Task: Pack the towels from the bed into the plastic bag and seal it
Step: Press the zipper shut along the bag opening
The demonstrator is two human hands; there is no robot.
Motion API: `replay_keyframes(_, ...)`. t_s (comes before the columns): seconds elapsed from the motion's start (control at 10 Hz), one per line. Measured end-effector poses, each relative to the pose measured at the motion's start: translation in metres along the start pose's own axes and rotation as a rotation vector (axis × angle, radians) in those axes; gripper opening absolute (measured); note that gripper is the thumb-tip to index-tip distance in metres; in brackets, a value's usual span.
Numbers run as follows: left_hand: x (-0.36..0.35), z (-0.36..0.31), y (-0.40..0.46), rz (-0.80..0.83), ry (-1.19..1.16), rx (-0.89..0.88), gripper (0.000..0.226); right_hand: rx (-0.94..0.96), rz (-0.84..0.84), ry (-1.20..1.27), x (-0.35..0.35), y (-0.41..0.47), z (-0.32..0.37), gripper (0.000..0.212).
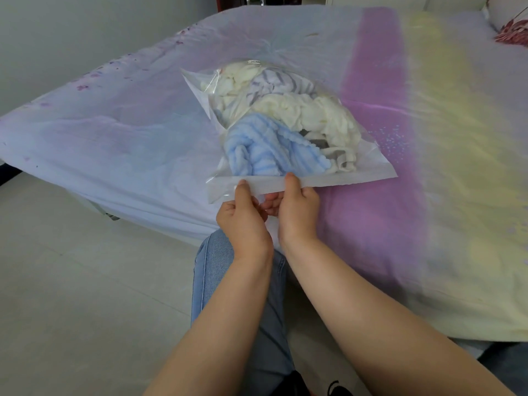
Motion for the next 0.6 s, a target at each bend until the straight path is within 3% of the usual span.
replay_keyframes(0.2, 0.009, -0.013, 0.016, 0.052, -0.015, -0.013, 0.042, 0.003, 0.067, -0.005, 0.001, 0.01, 0.006, 0.039)
replay_keyframes(0.4, 0.012, -0.012, 0.02, 0.121, 0.066, -0.036, 0.043, -0.072, 0.266, -0.159, 0.01, 0.018, 0.003, 0.041)
replay_keyframes(0.5, 0.011, -0.006, 0.013, 0.167, 0.094, -0.097, 0.041, -0.155, 0.449, -0.41, 0.028, 0.016, -0.005, 0.05)
replay_keyframes(0.6, 0.002, 0.005, 0.005, 0.31, 0.223, -0.179, 0.042, -0.086, 0.574, -0.695, 0.06, 0.016, 0.022, 0.046)
Point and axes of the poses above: each hand's wrist, its own y-axis towards the middle knuckle, its own x-axis out of the back of the hand, z = x × y, the point moved 6 cm from there along y, towards the middle knuckle, and after that the axes turned 15 degrees about -z, right-handed, at the moved point
